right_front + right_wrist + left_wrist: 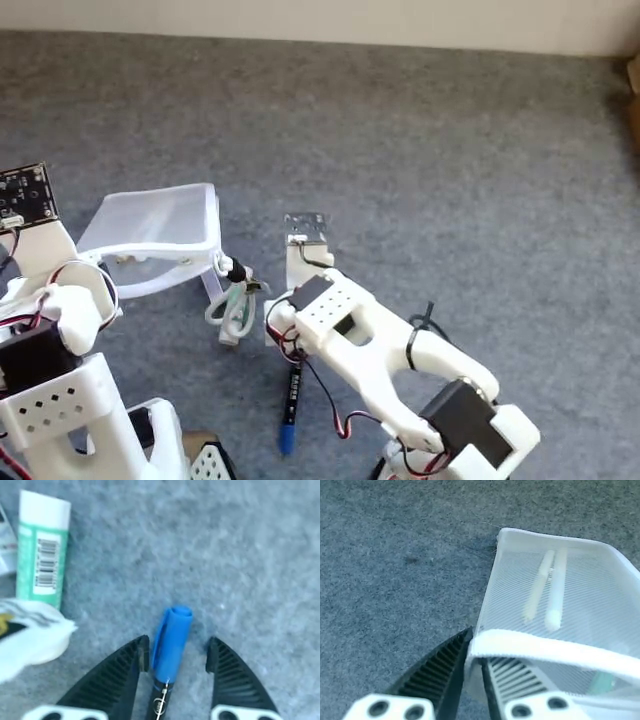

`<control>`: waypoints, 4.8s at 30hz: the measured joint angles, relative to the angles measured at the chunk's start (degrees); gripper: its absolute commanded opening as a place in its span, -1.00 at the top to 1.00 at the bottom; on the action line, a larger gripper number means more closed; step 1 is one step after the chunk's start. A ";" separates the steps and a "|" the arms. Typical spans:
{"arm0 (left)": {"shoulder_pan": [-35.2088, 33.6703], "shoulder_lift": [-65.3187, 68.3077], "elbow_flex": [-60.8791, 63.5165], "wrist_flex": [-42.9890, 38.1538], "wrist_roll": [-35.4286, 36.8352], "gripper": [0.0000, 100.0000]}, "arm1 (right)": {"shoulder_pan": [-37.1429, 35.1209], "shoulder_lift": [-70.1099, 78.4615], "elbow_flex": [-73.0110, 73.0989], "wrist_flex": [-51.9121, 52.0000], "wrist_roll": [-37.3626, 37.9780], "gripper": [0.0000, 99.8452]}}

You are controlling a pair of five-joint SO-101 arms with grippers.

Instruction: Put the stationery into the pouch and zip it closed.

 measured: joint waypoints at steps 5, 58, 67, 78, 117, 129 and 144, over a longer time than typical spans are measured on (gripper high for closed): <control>0.00 0.00 0.00 0.00 0.00 0.99 | 0.00 3.25 -1.23 0.09 0.00 0.68; 0.09 0.09 0.00 0.00 0.00 0.99 | 0.62 -51.78 0.00 10.46 9.67 0.99; 0.09 0.09 0.00 0.00 0.00 0.99 | -4.04 -53.63 0.00 0.70 17.05 0.99; 0.09 0.09 0.00 0.00 0.00 0.99 | -11.69 -53.63 0.00 -12.22 25.58 0.99; 0.09 0.09 0.00 0.00 0.00 0.99 | -18.46 -37.36 0.00 -53.10 49.41 0.99; 0.18 0.09 0.00 0.00 0.00 0.99 | -18.46 -37.01 6.15 -53.36 50.99 0.99; 0.18 -0.18 1.67 0.00 0.00 0.98 | -19.43 -37.01 8.26 -49.58 61.45 0.91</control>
